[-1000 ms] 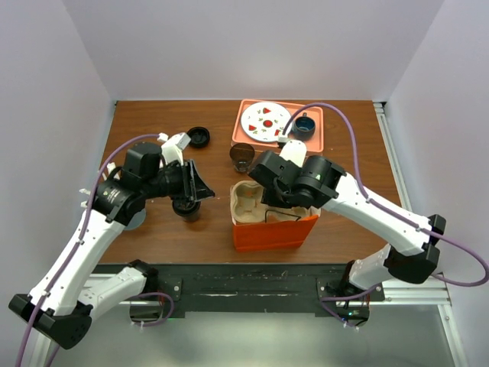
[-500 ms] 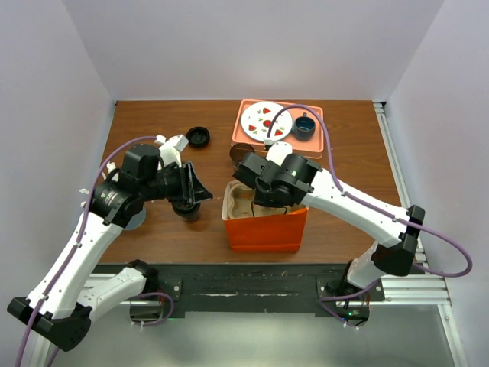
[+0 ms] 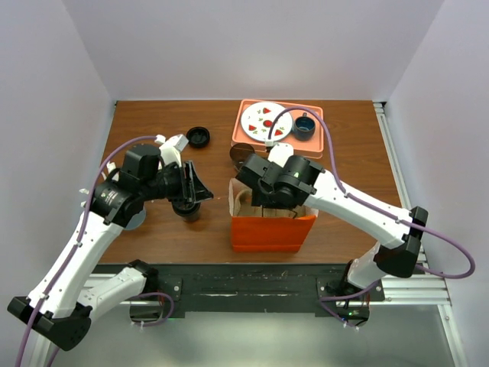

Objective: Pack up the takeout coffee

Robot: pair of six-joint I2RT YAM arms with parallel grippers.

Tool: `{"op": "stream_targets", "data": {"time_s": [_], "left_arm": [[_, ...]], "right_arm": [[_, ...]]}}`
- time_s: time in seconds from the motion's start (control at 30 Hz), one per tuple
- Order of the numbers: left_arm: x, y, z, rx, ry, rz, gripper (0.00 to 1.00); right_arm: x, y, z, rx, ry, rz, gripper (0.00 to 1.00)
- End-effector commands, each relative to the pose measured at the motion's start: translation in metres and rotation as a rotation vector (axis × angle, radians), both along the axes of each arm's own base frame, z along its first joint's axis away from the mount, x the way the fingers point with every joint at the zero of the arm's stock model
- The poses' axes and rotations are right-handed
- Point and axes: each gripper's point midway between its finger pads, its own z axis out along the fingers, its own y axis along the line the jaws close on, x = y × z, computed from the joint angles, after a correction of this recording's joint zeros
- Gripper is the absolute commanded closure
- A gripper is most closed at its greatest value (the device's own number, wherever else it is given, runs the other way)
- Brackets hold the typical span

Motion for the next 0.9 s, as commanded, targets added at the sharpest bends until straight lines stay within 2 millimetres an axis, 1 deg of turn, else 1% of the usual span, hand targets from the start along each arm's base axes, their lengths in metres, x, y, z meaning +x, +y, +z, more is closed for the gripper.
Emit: {"op": "stream_targets", "data": {"time_s": [0.0,0.03,0.07,0.13,0.17,0.2,0.27,0.3,0.37,0.4,0.43,0.47,0.5,0.53,0.57,0.6,0.63,0.67,0.7,0.73,0.8,0.83,0.87], "left_arm": [[0.002,-0.001,0.019,-0.027,-0.044,0.004,0.56],[0.003,-0.001,0.019,-0.024,-0.043,0.007,0.55],[0.004,-0.001,0.02,-0.021,-0.047,0.006,0.54],[0.005,-0.001,0.02,-0.015,-0.046,0.004,0.53],[0.006,-0.002,0.023,-0.016,-0.053,0.002,0.52],[0.006,-0.002,0.024,-0.014,-0.058,0.0,0.52],[0.008,-0.003,0.029,-0.018,-0.069,-0.008,0.51],[0.008,-0.004,0.029,-0.017,-0.069,-0.011,0.5],[0.008,-0.006,0.03,-0.018,-0.065,-0.027,0.5],[0.008,-0.007,0.03,-0.019,-0.063,-0.03,0.5],[0.007,-0.007,0.031,-0.022,-0.061,-0.033,0.5],[0.006,-0.008,0.032,-0.031,-0.054,-0.039,0.5],[0.004,-0.009,0.033,-0.039,-0.051,-0.042,0.5],[0.003,-0.011,0.033,-0.045,-0.048,-0.046,0.49],[0.002,-0.012,0.034,-0.051,-0.046,-0.044,0.49],[-0.001,-0.014,0.034,-0.054,-0.042,-0.053,0.49],[-0.001,-0.017,0.036,-0.059,-0.045,-0.057,0.48],[-0.002,-0.019,0.037,-0.064,-0.041,-0.055,0.47],[-0.006,-0.026,0.035,-0.065,-0.033,-0.076,0.47],[-0.004,-0.029,0.035,-0.063,-0.037,-0.075,0.46],[-0.009,-0.041,0.03,-0.047,-0.019,-0.103,0.45],[-0.009,-0.042,0.028,-0.031,-0.015,-0.097,0.45],[-0.009,-0.046,0.024,-0.019,-0.007,-0.105,0.45]], "right_arm": [[-0.007,-0.02,0.031,0.012,-0.04,0.003,0.4],[-0.005,-0.019,0.037,0.024,-0.051,0.005,0.39],[-0.004,-0.018,0.047,0.052,-0.072,0.005,0.38],[-0.003,-0.016,0.057,0.084,-0.091,0.015,0.37],[-0.003,-0.015,0.063,0.105,-0.101,0.02,0.36],[-0.005,-0.011,0.071,0.15,-0.111,0.044,0.37],[-0.008,-0.006,0.079,0.198,-0.118,0.079,0.36],[-0.01,-0.004,0.088,0.244,-0.129,0.097,0.37],[-0.018,0.008,0.097,0.308,-0.117,0.175,0.37],[-0.018,0.015,0.106,0.346,-0.136,0.21,0.38],[-0.024,0.02,0.115,0.39,-0.133,0.246,0.38],[-0.023,0.029,0.127,0.45,-0.16,0.272,0.38],[-0.027,0.034,0.133,0.483,-0.166,0.309,0.38],[-0.037,0.041,0.143,0.547,-0.157,0.368,0.37],[-0.036,0.049,0.158,0.608,-0.194,0.396,0.37],[-0.039,0.052,0.167,0.644,-0.206,0.414,0.37],[-0.043,0.052,0.179,0.688,-0.219,0.435,0.37],[-0.043,0.056,0.189,0.718,-0.248,0.45,0.38],[-0.043,0.054,0.195,0.732,-0.262,0.449,0.37],[-0.042,0.052,0.205,0.746,-0.284,0.445,0.38],[-0.037,0.045,0.209,0.72,-0.321,0.424,0.38],[-0.034,0.04,0.214,0.715,-0.341,0.41,0.38],[-0.03,0.032,0.211,0.675,-0.355,0.384,0.38]]}}
